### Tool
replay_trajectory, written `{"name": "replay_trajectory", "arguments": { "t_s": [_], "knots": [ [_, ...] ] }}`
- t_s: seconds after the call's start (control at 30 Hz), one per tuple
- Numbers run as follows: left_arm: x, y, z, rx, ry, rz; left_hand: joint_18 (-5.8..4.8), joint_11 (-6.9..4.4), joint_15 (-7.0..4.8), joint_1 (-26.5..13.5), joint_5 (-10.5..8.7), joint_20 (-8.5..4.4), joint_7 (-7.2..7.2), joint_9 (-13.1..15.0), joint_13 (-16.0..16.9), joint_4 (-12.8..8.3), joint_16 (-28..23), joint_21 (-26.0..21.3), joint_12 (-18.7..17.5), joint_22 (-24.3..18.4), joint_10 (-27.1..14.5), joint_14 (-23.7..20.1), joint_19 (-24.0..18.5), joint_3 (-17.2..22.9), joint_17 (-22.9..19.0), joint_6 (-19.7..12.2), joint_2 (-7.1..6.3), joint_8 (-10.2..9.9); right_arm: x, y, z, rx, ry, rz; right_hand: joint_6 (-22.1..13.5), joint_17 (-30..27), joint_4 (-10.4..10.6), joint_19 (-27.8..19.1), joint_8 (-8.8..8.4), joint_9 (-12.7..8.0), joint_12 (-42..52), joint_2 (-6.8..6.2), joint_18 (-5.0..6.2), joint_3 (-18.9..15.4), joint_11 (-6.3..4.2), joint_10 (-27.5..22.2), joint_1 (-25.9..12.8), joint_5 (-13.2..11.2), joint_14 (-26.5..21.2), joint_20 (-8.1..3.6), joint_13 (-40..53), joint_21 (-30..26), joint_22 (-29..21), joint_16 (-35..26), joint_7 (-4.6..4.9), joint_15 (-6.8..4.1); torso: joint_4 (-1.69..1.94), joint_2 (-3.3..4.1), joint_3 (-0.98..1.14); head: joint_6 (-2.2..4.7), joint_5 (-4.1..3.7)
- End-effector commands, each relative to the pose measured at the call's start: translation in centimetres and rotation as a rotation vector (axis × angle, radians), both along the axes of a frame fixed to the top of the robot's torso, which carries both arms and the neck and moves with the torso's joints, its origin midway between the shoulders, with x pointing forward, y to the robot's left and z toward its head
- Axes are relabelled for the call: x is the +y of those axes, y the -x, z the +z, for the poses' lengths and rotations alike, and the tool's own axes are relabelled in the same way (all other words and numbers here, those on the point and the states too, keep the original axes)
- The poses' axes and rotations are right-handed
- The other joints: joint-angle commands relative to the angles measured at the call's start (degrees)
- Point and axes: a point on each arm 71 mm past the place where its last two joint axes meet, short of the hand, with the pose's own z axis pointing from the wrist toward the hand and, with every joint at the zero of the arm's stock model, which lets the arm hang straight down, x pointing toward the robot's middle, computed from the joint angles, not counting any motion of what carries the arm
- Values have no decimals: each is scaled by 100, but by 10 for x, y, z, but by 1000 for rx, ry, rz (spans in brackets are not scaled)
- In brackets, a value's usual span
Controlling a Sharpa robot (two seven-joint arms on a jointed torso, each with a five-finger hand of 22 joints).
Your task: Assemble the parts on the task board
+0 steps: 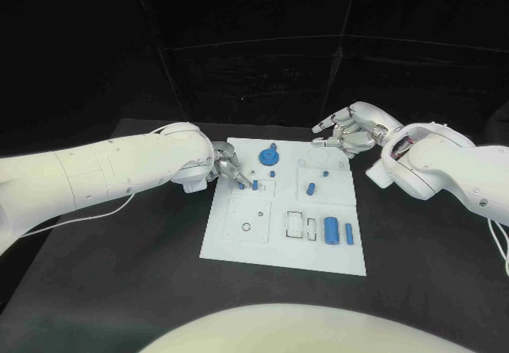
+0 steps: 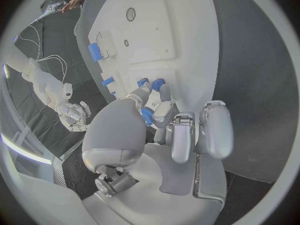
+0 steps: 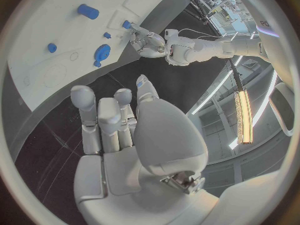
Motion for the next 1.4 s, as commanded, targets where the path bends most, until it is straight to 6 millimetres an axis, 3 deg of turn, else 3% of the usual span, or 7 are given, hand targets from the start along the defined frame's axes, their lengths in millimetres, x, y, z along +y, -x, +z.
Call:
{"name": "replay_trajectory", "arguments": {
  "t_s": [0.03, 0.2, 0.97, 1.17, 1.4],
  "knots": [
    [2, -2, 1, -16, -3, 20, 24, 7, -30, -107, 28, -40, 2, 0, -19, 70, 18, -12, 1, -15, 2, 595, -4, -154, 1510, 17, 0, 42, 1, 0, 1, -3, -4, 6, -44, -6, 32, -31, 29, 8, 0, 42, 53, -13, 0, -42, 31, 23, 21, 9, -7, -26, -6, -29, -6, 2, 3, -1, 0, 3, -3],
    [2, -3, 2, -24, 0, 27, 25, 10, -28, -184, 29, -38, 6, -1, -41, 179, 18, -23, -11, -22, -13, 595, -6, -381, 1510, -5, 33, 52, 0, 0, 1, -3, -4, 4, -44, -9, 33, -33, 30, 8, -3, 41, 54, -15, 1, -44, 29, 22, 20, 9, -10, -30, -11, -33, -6, 2, 3, 2, -1, 10, -5],
    [0, -3, 2, -27, 20, 22, 24, 9, -29, -114, 30, -39, 4, -3, -39, 227, 18, -24, -6, -13, -16, 595, -2, -636, 1510, -23, 95, 71, 0, 0, 1, -3, -4, 5, -45, -9, 38, -34, 30, 8, -7, 42, 54, -18, 1, -46, 26, 21, 20, 9, -14, -33, -14, -34, -5, 3, 9, 2, -5, 6, -15],
    [2, -1, 2, -23, 35, 25, 22, 14, -26, -292, 28, -35, 9, -17, -41, 391, 18, -21, -4, 0, -18, 595, 3, -1030, 1510, -40, -49, 64, 0, 0, 1, -3, -4, 5, -46, -2, 45, -32, 32, 8, -2, 44, 54, -23, 2, -46, 19, 21, 22, 9, -13, -33, -13, -32, -5, 3, 10, -2, -9, 3, -18],
    [2, 1, 2, -10, 37, 18, 21, 8, -34, -282, 27, -41, 3, -28, -52, 489, 18, -20, -10, 9, -28, 595, 7, -1290, 1510, -53, -76, 61, 0, 0, 1, -3, -4, 4, -46, -2, 45, -32, 32, 8, -2, 44, 54, -23, 2, -46, 19, 21, 22, 9, -13, -33, -13, -32, -5, 3, 9, -3, -6, -4, -5]
  ]
}}
